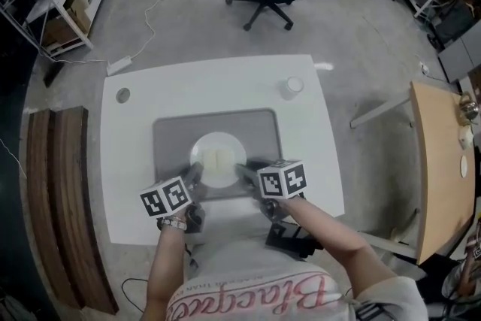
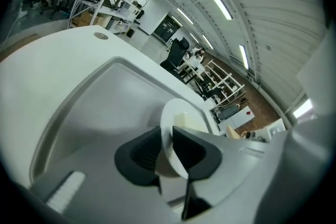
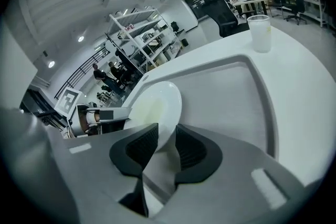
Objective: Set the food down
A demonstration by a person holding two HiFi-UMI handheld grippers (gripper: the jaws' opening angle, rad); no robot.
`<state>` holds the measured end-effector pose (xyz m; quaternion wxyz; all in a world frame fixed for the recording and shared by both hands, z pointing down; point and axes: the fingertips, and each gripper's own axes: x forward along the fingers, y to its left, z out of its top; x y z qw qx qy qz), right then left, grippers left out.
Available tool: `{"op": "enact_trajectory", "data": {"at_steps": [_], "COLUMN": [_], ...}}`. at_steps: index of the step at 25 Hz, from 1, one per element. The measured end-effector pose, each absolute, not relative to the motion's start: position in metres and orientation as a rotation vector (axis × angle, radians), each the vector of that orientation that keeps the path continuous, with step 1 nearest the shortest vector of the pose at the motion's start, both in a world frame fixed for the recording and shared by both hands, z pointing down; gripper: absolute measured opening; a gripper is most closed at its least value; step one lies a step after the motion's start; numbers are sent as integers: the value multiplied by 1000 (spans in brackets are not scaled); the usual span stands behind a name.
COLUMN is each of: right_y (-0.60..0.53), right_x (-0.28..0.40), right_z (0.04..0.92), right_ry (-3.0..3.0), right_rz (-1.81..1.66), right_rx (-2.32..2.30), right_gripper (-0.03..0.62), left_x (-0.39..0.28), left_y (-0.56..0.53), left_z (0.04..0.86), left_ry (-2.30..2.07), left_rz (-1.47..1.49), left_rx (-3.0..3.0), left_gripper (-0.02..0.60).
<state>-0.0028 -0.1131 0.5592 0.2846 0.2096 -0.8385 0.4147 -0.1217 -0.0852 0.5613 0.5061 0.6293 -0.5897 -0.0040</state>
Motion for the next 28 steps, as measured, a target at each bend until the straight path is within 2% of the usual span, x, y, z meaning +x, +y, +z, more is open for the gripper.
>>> {"op": "enact_trajectory", "data": {"at_steps": [7,11,15,19,20,23,28], "right_y": [-109,-124,-144,-157,-158,-158,-154], "right_x": [-2,-5,2,2,2,0,-7], "right_z": [569,567,564,542,533,502,448], "right_ry": [-2168,-2211,-2220,-2315,-2350,-2456,-2612], "right_rz": [1018,969,996,1015,1010,968,778], "right_rx": [581,616,678,701,698,678,629], "right_gripper": [97,58,57,21,3,3,2], "left_x": [-127,-139,-154,-169,-171,-177,-178], "left_y": [-77,-79,-84,-97,-99,-105,-113], "left_z": [575,578,578,565,559,536,490], "left_ry": [-1489,-1509,-1542,-1577,-1590,-1647,-1756], "left_rz": [192,239,315,290,282,251,209], "left_rx": [1465,1462,1494,1531,1540,1578,1704], "left_gripper": [78,83,92,155,155,148,87]}}
